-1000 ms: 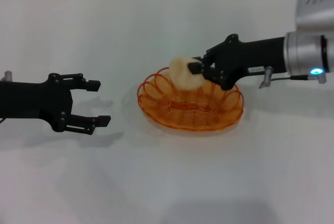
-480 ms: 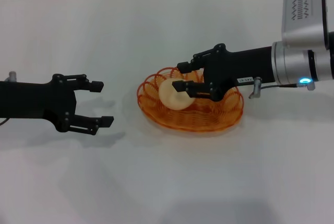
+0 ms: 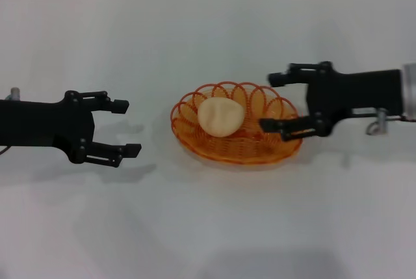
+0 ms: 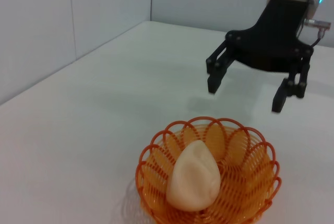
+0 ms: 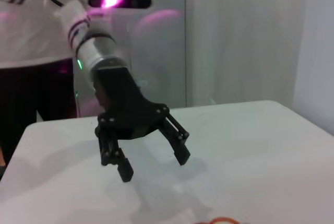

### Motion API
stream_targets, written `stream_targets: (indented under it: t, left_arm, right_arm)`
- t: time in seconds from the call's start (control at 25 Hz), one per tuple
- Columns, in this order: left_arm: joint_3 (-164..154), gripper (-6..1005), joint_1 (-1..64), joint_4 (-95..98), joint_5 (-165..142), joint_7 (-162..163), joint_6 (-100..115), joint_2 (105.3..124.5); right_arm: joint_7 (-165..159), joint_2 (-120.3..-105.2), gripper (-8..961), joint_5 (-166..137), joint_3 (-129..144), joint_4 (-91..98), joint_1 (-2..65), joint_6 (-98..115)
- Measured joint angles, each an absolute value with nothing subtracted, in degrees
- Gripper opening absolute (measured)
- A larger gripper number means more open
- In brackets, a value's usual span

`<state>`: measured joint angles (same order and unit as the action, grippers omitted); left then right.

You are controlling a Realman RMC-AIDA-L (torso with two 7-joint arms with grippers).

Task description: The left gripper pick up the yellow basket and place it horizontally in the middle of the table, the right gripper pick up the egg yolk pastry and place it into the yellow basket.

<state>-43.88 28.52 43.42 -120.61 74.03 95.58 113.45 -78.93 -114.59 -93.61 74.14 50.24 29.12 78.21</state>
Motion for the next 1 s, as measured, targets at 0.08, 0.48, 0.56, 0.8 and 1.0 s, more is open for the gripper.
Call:
stream_targets:
  t: [0.08, 0.48, 0.56, 0.8, 1.0]
  left_arm:
    - [-43.85, 890, 28.54, 43.42, -120.51, 73.96, 95.8, 113.31]
    - [-43.86, 889, 29.56, 43.42, -120.31, 73.85, 97.19, 112.85]
    - [-43.85, 889, 29.83, 43.42, -120.29, 73.84, 98.28, 112.46]
    - [-43.77, 889, 29.99, 43.39, -119.62, 73.83, 99.17, 111.26]
    - [-43.79, 889, 30.19, 43.4, -119.51, 73.83, 100.27, 111.09]
  right_arm:
    - [-76.79, -114.29, 729, -94.25, 70.52, 49.19, 27.96, 80.88]
    - [-69.75, -111.62, 876, -94.98, 61.97, 41.98, 25.93, 89.56]
    - [-69.34, -111.29, 876, -95.0, 61.71, 41.61, 25.53, 90.46]
    - [-68.59, -110.36, 876, -95.01, 61.08, 41.04, 24.5, 92.66]
    - [-68.03, -110.07, 876, -95.1, 60.31, 40.2, 24.18, 93.57]
